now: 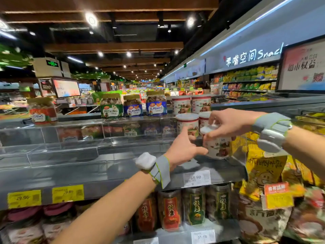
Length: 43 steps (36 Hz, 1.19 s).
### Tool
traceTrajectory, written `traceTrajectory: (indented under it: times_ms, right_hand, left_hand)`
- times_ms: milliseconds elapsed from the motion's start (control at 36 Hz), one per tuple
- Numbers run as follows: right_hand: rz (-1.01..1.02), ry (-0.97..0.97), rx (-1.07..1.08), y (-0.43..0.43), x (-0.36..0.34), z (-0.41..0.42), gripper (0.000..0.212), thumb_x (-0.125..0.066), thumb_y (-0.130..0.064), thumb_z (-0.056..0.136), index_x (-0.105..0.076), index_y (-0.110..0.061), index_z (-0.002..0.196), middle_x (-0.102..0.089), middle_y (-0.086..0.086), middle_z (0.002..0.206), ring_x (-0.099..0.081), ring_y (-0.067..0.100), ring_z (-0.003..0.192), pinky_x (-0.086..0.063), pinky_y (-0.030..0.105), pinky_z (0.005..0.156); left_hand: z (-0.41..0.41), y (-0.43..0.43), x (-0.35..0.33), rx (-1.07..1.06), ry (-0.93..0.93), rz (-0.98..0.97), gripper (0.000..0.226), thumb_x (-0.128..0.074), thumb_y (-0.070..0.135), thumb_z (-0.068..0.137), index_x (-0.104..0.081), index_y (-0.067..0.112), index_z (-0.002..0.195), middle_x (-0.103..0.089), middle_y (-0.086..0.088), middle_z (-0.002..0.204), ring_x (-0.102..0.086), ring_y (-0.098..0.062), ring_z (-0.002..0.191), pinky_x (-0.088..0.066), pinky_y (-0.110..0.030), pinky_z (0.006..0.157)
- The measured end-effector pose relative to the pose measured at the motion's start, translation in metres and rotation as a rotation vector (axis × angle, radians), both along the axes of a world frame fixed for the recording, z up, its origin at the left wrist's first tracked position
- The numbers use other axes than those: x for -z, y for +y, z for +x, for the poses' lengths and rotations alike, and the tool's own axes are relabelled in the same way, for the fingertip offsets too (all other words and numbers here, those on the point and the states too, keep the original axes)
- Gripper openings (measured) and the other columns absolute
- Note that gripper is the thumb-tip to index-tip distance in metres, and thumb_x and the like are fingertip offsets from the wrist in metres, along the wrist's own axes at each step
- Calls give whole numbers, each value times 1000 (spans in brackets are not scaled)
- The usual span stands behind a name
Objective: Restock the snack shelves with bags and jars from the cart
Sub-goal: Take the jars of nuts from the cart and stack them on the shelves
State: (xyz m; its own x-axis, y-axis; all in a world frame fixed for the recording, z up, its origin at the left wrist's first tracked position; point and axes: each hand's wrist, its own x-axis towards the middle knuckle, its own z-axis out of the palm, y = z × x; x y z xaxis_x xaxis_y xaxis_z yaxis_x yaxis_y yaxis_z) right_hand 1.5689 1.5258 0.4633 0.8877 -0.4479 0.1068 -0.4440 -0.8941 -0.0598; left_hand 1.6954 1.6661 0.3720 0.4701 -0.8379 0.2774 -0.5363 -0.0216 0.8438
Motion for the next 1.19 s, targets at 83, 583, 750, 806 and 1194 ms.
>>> traceTrajectory:
  times_ms: [83,583,750,806,1194]
  right_hand:
    - [1,-5,28,-8,15,4,73,-67,-76,63,-49,-23,111,-63,-1,99,-68,19,80,-61,43,75]
    - [-71,49,77,-8,29,2,73,-49,-80,82,-62,-13,107,-71,6,98,-66,20,86,-51,31,70]
    - [-90,47,61,-5,28,-3,58,-56,-70,86,-58,-18,111,-67,3,105,-63,18,90,-50,30,73]
    - [-97,35,63,-4,29,-3,56,-57,-69,86,-60,-17,108,-68,4,103,-63,19,89,-51,32,74]
    - [-209,-33,45,3,36,-3,42,-57,-58,91,-57,-23,114,-61,-1,104,-58,19,91,-49,32,75]
  left_hand:
    - [-4,-6,13,-50,-68,60,82,-85,21,77,-37,17,143,-53,-5,134,-59,-22,118,-52,-35,95]
    - [-13,-18,15,10,-381,306,38,-63,42,92,-63,18,122,-66,-4,124,-61,-25,113,-49,-42,100]
    - [-12,-17,16,21,-373,287,25,-64,41,92,-64,24,110,-66,-2,120,-62,-24,109,-50,-41,99]
    - [-11,-17,17,24,-370,276,23,-64,38,93,-64,23,110,-66,-2,119,-62,-24,108,-50,-40,99]
    - [-9,-18,18,-6,-343,219,29,-61,32,92,-68,23,119,-67,-1,122,-62,-25,110,-50,-37,97]
